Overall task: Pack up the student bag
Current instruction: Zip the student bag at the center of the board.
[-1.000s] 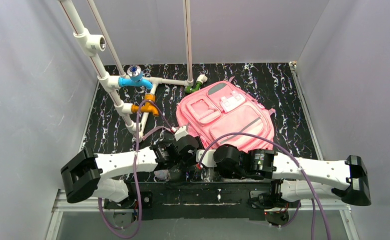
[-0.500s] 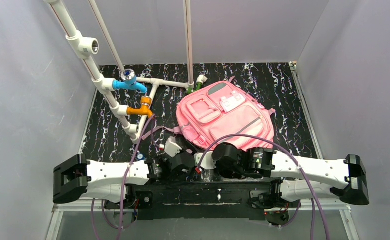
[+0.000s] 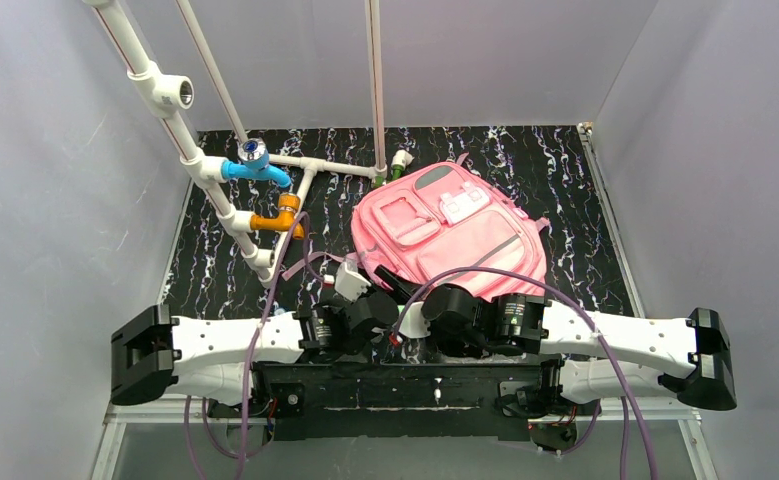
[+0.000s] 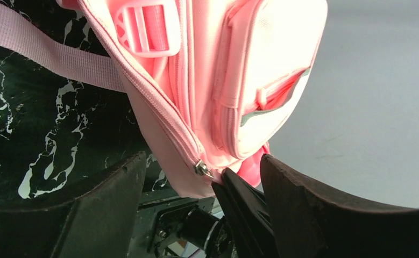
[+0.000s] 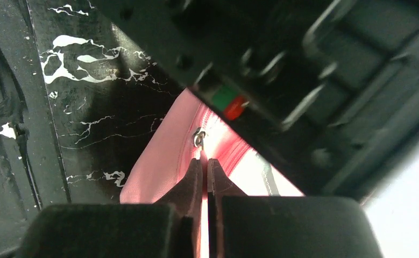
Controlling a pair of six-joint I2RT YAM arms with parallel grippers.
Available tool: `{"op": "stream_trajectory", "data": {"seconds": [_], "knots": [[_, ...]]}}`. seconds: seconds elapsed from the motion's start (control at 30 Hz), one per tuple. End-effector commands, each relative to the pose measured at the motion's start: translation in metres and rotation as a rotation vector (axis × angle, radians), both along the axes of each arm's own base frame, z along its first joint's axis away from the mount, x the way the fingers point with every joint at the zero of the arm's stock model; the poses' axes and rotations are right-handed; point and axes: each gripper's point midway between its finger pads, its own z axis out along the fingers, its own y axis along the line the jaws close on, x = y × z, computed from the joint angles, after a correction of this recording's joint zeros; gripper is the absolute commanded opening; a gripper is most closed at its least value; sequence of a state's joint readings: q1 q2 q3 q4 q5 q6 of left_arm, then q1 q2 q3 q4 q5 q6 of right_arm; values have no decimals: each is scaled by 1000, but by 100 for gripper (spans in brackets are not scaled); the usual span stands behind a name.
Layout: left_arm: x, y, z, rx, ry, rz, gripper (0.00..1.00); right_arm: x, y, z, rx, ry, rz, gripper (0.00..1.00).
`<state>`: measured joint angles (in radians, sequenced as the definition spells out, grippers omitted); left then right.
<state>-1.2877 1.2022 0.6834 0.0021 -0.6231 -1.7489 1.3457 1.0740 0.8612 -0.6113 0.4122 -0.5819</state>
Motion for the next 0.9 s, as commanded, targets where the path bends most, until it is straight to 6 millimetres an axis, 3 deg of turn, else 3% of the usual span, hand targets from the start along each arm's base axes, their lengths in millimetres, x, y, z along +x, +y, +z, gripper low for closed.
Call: {"op": "stream_trajectory", "data": {"seconds": [0.0, 0.13, 0.23, 0.3, 0.43, 0.53, 0.6, 0.67, 0.73, 0.87], "knots": [[-11, -14, -30, 54, 46, -79, 73, 12, 24, 50, 176, -78, -12, 1], [-22, -29, -53, 43, 83, -100, 73, 12, 26, 51, 178, -77, -4, 1], [-22, -40, -47, -64, 43, -83, 74, 12, 24, 48, 170, -81, -1, 1], [-20, -39, -43, -30, -16, -93, 74, 12, 24, 48, 172, -83, -1, 1], [-16, -21, -48, 10, -65, -51, 65, 11, 23, 49, 181, -84, -2, 1], [-18, 1, -70, 10, -30, 12, 59, 8, 25, 51, 200, -64, 4, 1], [-18, 13, -83, -1, 0, 53, 64, 5, 28, 50, 208, -49, 18, 1], [-15, 20, -84, -38, 18, 100, 76, 2, 30, 47, 201, -29, 30, 1], [-11, 22, -73, -73, 0, 127, 83, -1, 32, 46, 204, -11, 40, 1], [-1, 19, -49, -128, -37, 164, 85, -5, 34, 45, 209, 0, 69, 1]]}}
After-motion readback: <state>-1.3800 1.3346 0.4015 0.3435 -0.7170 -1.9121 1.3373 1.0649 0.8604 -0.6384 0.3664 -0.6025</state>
